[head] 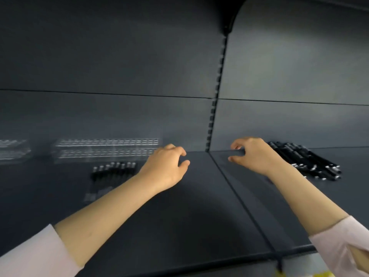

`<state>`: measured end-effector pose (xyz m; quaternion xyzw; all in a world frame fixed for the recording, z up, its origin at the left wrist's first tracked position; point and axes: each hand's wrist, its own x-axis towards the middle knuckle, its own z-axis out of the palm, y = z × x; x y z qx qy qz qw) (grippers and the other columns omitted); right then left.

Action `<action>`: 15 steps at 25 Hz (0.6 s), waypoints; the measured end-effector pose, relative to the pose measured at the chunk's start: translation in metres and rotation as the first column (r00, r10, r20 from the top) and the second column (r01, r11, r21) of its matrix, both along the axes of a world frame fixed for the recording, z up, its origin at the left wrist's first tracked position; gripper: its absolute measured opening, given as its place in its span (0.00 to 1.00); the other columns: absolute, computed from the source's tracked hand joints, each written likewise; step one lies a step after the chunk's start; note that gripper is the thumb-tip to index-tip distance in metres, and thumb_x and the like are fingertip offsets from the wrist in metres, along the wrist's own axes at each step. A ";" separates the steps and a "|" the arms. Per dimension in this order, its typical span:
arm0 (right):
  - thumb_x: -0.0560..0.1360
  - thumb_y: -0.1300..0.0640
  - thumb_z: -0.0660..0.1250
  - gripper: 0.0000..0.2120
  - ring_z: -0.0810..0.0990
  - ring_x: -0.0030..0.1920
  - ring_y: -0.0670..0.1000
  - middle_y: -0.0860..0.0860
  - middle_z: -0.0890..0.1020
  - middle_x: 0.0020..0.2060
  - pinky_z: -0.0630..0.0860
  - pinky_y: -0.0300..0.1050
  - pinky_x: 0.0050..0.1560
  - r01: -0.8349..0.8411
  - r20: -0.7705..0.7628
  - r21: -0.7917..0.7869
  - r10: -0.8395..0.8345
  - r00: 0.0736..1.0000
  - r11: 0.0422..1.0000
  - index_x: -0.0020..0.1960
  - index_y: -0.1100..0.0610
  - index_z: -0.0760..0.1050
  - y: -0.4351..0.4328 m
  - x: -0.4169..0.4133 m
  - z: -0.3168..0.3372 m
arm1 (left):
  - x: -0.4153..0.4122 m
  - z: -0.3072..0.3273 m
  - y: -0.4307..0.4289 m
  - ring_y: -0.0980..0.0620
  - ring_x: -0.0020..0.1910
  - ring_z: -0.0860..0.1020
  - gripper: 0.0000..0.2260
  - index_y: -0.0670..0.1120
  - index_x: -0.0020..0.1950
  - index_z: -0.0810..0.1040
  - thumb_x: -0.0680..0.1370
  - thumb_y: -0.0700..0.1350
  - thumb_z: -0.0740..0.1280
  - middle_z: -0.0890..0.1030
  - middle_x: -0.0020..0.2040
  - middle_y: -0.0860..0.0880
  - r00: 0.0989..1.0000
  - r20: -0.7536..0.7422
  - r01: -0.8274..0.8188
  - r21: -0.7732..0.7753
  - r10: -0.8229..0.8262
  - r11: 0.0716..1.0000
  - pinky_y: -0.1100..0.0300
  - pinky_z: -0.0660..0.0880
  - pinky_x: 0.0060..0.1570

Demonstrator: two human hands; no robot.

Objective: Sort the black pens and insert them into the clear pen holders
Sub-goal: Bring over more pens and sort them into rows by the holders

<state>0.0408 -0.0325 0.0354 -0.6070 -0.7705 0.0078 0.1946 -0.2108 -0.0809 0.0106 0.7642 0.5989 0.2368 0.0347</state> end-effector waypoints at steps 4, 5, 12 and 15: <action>0.71 0.50 0.73 0.15 0.79 0.56 0.52 0.50 0.82 0.53 0.74 0.47 0.58 0.013 0.008 -0.056 -0.013 1.000 0.998 0.55 0.54 0.79 0.022 0.104 -0.004 | 0.117 -0.007 0.010 0.49 0.69 0.68 0.20 0.49 0.71 0.70 0.81 0.55 0.59 0.70 0.70 0.52 0.998 0.059 -0.015 -0.117 0.022 0.993 0.52 0.70 0.64; 0.72 0.50 0.73 0.15 0.78 0.56 0.52 0.50 0.82 0.54 0.73 0.46 0.58 0.009 0.001 -0.067 -0.009 1.000 0.998 0.56 0.54 0.79 0.029 0.125 -0.003 | 0.141 -0.007 0.016 0.49 0.69 0.68 0.21 0.48 0.71 0.69 0.82 0.55 0.58 0.69 0.71 0.51 0.997 0.069 -0.018 -0.147 0.028 0.989 0.52 0.69 0.65; 0.73 0.48 0.71 0.19 0.73 0.61 0.49 0.50 0.78 0.59 0.64 0.37 0.57 -0.178 -0.072 -0.111 0.171 0.983 0.978 0.62 0.52 0.77 0.078 0.199 -0.023 | 0.251 -0.015 0.070 0.43 0.72 0.63 0.27 0.41 0.70 0.68 0.81 0.60 0.56 0.67 0.72 0.43 0.963 0.170 -0.133 -0.377 0.210 0.917 0.51 0.68 0.63; 0.73 0.44 0.69 0.20 0.71 0.64 0.48 0.46 0.76 0.61 0.65 0.41 0.62 -0.224 -0.088 -0.134 0.213 0.973 0.965 0.63 0.50 0.76 0.096 0.222 -0.030 | 0.283 -0.017 0.092 0.41 0.72 0.60 0.32 0.39 0.71 0.65 0.79 0.64 0.57 0.67 0.71 0.43 0.934 0.206 -0.192 -0.401 0.293 0.896 0.50 0.66 0.63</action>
